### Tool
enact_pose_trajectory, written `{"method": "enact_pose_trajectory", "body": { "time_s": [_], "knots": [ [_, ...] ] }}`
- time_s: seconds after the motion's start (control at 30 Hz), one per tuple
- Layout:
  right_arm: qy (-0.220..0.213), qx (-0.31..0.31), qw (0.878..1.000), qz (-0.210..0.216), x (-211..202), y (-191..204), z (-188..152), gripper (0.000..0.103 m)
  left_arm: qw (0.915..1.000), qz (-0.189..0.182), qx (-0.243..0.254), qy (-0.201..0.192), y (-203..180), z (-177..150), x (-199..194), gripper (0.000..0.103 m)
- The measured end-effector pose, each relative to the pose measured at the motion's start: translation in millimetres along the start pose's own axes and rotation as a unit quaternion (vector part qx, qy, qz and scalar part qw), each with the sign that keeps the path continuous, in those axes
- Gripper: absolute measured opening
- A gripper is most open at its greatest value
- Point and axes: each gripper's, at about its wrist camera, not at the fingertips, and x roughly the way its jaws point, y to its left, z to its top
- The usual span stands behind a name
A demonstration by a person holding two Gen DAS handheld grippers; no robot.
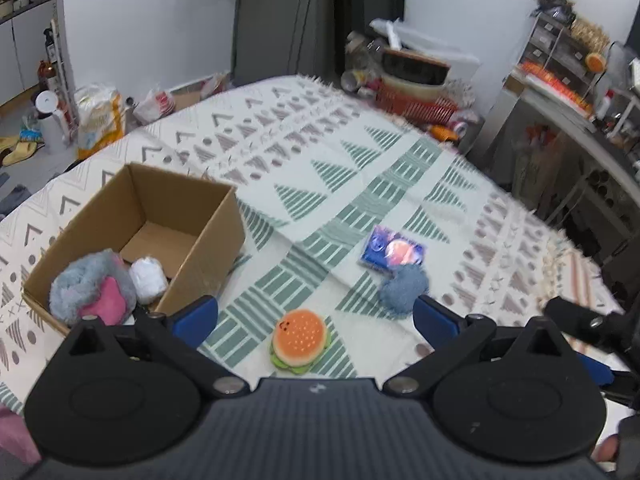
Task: Organize soft objects
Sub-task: 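Open the right gripper and withdraw it from the box, then grasp the burger plush with the left gripper while the right gripper grasps the black bead bag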
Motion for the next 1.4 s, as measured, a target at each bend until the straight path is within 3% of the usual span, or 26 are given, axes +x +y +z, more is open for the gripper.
{"method": "enact_pose_trajectory", "body": {
  "time_s": [0.33,0.63,1.0,1.07,1.17,1.23,1.3,1.4],
  "knots": [
    [0.034,0.061,0.997,-0.027,24.6,-26.0,-3.0,0.099,0.9989,-0.001,-0.007,0.045,-2.1,-16.7,42.9,0.102],
    [0.063,0.041,0.994,-0.084,54.5,-25.1,-4.8,0.096,0.9977,0.003,0.0,0.068,-4.3,-23.3,80.2,0.1],
    [0.108,-0.043,0.983,-0.143,89.0,-5.3,-15.9,0.1,0.9952,0.044,0.016,0.086,3.9,-34.7,120.1,0.1],
    [0.111,-0.05,0.98,-0.155,94.7,-3.6,-16.6,0.101,0.9955,0.041,0.011,0.084,5.6,-34.8,123.1,0.096],
    [0.117,-0.057,0.977,-0.17,103.6,-3.2,-17.4,0.101,0.9955,0.034,0.006,0.088,6.7,-35.3,126.3,0.082],
    [0.123,-0.055,0.975,-0.177,108.5,-5.0,-18.2,0.101,0.9946,0.028,-0.005,0.1,9.8,-35.2,130.0,0.055],
    [0.128,-0.053,0.974,-0.18,112.2,-6.7,-19.9,0.101,0.9941,0.027,-0.014,0.104,13.3,-34.7,130.8,0.047],
    [0.134,-0.056,0.972,-0.186,115.9,-6.2,-22.9,0.101,0.9943,0.023,-0.016,0.103,15.0,-32.7,127.2,0.044]
  ]
}}
